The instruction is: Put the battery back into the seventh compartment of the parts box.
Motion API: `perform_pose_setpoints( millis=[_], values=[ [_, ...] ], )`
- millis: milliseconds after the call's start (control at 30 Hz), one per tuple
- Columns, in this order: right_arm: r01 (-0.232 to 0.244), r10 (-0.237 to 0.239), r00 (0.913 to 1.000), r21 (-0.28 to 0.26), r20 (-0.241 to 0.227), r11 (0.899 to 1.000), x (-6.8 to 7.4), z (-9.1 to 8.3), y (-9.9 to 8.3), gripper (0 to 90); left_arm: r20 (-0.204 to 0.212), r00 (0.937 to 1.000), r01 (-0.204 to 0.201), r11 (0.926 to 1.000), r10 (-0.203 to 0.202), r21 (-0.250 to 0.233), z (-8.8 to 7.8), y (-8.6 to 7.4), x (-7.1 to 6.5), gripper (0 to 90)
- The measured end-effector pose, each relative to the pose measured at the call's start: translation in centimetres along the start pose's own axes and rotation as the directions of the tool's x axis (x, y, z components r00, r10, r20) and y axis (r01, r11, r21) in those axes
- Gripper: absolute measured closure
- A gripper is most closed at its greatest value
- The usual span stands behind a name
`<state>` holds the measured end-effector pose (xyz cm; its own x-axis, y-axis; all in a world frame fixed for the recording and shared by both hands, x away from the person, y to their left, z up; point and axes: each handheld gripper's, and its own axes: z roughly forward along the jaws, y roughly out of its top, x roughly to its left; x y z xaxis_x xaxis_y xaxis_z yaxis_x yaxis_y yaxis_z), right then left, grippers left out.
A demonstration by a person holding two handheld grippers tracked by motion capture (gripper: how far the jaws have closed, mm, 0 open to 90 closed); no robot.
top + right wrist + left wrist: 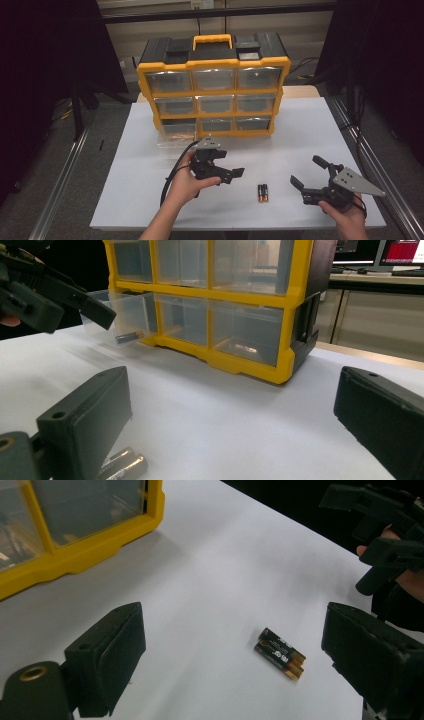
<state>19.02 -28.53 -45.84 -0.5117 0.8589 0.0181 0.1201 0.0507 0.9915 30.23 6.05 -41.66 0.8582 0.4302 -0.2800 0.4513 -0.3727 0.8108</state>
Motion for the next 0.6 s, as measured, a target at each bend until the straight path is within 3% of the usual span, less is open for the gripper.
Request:
perform_pose_setpoints(
  millis=[267,600],
  values=[
    [-0.003,0.003,1.0000,0.000,0.000,1.000,0.0,0.0,0.0,1.7,0.020,0.9998,-0.006,0.9997,0.006,0.022,1.3,-0.6,-0.8,10.8],
    [-0.001,0.001,1.0000,-0.002,-0.003,1.000,0.0,0.0,0.0,1.7,0.044,0.9978,-0.051,0.9971,0.049,0.057,2.9,-1.5,-2.0,11.1]
  ],
)
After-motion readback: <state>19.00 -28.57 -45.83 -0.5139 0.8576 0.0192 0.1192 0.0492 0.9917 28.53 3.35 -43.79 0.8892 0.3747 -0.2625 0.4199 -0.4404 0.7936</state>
